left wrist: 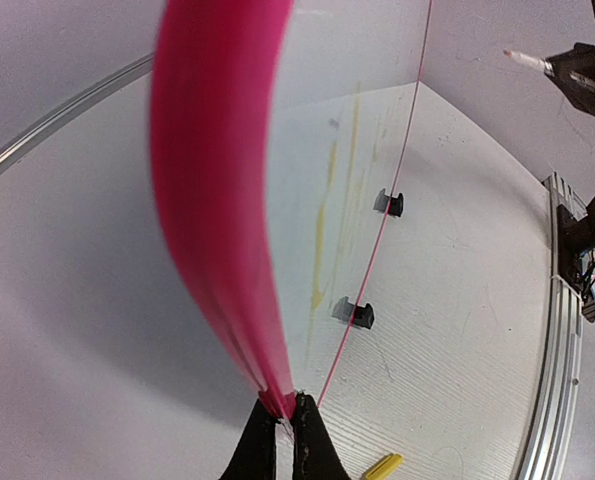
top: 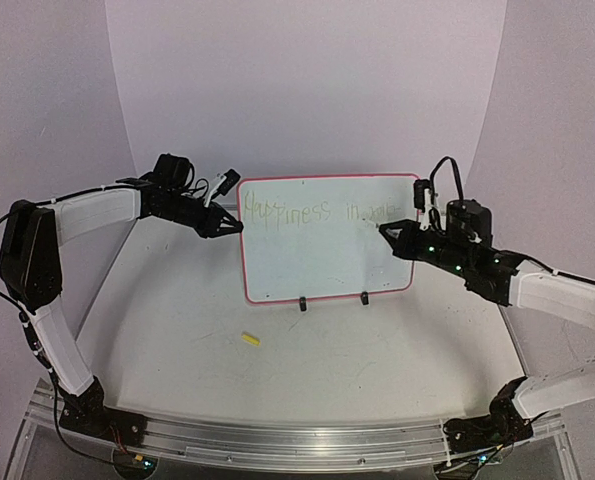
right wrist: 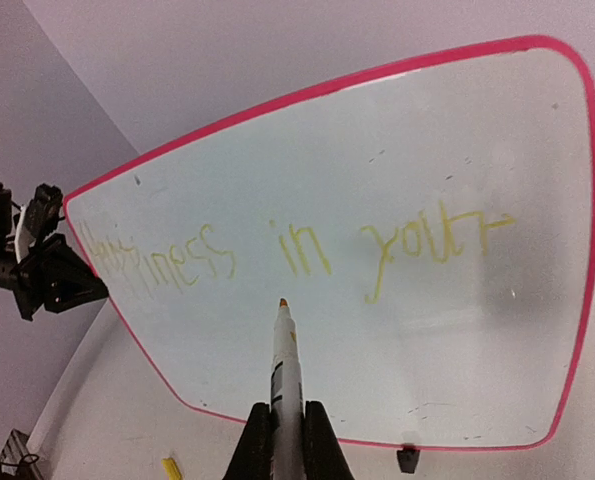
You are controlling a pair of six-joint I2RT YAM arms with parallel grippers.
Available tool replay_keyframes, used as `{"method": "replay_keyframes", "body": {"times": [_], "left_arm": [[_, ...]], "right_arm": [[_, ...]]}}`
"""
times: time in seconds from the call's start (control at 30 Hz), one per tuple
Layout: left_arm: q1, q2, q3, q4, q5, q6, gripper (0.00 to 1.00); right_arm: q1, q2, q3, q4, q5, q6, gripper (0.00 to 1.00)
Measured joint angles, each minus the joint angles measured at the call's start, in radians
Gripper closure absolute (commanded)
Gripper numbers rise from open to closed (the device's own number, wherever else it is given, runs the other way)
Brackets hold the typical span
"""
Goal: Write a sentence on the whiteboard
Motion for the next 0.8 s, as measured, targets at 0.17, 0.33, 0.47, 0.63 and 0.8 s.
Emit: {"method": "replay_keyframes", "body": {"times": [0.17,0.33,0.47,0.63,0.8], "left_arm": [[-0.003,-0.001,0.000,0.000,-0.001,0.000,1.00],[-0.010,-0.002,0.000,0.000,-0.004,0.000,1.00],[-0.012,-0.002,0.000,0.000,-0.006,0.000,1.00],[-0.013,-0.002,0.000,0.000,-0.006,0.000,1.00],[-0.014,-0.002,0.000,0.000,-0.006,0.001,1.00]], "right_arm": [[0.163,0.068,-0.014,0.083,-0.005,0.004,1.00],[0.273,0.210,0.001,0.190,0.002,0.012,1.00],[0.332,0.365,0.065,0.240,0.006,0.015,1.00],[0.375,0.496,0.151,0.286,0.010,0.016,1.00],[0.386,0.584,0.240,0.325,0.042,0.019,1.00]]}}
